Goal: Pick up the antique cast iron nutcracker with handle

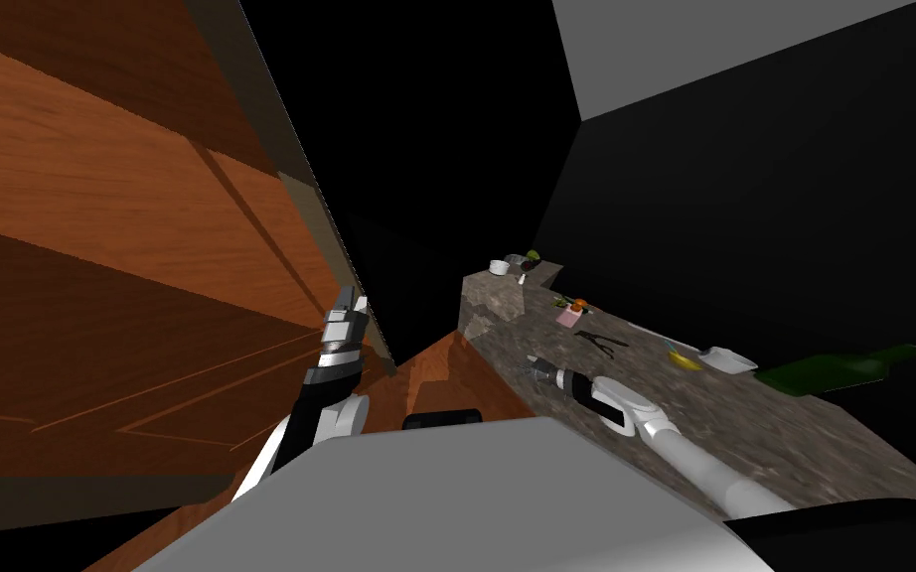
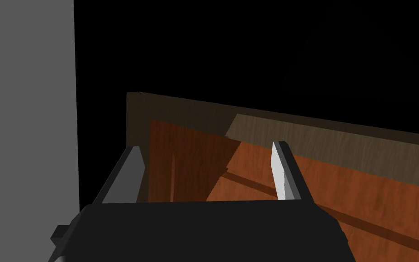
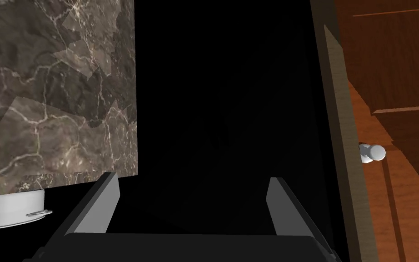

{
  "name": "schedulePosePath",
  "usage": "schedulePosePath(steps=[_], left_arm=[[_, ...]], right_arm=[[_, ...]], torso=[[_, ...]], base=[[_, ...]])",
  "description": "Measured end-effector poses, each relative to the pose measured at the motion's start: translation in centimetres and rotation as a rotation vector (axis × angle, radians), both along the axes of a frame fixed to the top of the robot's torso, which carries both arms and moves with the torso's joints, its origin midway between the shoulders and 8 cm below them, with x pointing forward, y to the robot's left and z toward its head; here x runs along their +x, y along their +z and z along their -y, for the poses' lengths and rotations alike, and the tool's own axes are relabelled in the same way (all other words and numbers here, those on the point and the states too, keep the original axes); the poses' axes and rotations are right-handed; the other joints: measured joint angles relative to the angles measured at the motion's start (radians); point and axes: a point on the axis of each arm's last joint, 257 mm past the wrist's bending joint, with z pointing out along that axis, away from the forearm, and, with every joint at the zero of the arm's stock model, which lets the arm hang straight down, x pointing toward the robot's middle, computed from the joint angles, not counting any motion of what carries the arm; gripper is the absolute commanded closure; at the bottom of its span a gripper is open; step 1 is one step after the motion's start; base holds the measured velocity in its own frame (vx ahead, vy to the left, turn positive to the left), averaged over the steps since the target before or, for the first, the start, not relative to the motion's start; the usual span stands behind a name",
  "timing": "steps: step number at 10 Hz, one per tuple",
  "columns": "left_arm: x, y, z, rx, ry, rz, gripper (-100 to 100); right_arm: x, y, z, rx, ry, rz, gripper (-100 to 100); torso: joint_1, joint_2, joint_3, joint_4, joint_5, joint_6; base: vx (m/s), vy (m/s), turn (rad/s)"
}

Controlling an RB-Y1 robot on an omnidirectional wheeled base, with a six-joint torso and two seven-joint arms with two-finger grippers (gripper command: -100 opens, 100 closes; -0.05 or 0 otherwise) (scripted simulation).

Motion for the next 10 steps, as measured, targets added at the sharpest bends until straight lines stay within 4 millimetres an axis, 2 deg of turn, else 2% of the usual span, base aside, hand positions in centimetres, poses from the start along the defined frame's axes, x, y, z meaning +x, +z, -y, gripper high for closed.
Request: schedulePosePath(steps=[2, 3, 6, 8, 10], left_arm=[[0.0, 0.0, 0.0, 0.000, 0.000, 0.000, 0], [0.0, 0.0, 0.0, 0.000, 0.000, 0.000, 0], [0.0, 0.0, 0.0, 0.000, 0.000, 0.000, 0], [0.0, 0.0, 0.0, 0.000, 0.000, 0.000, 0], [0.0, 0.0, 0.0, 0.000, 0.000, 0.000, 0]], right_arm=[[-0.3, -1.1, 4.5, -0.105, -0.001, -0.039, -100], [-1.0, -1.2, 6.1, -0.148, 0.000, -0.057, -100], [-1.2, -0.3, 12.6, -0.309, 0.002, -0.105, -100], [-2.1, 0.9, 16.1, -0.407, 0.008, -0.138, -100], [-2.1, 0.9, 17.5, -0.445, 0.006, -0.147, -100]], torso=[[0.000, 0.000, 0.000, 0.000, 0.000, 0.000], [0.000, 0.000, 0.000, 0.000, 0.000, 0.001], [0.000, 0.000, 0.000, 0.000, 0.000, 0.000], [0.000, 0.001, 0.001, 0.000, 0.000, 0.000], [0.000, 0.001, 0.000, 0.000, 0.000, 0.001]], base=[[-0.005, -0.011, 0.106], [-0.009, -0.012, 0.113], [-0.010, -0.013, 0.099], [-0.016, -0.015, 0.097], [-0.003, -0.002, -0.002]])
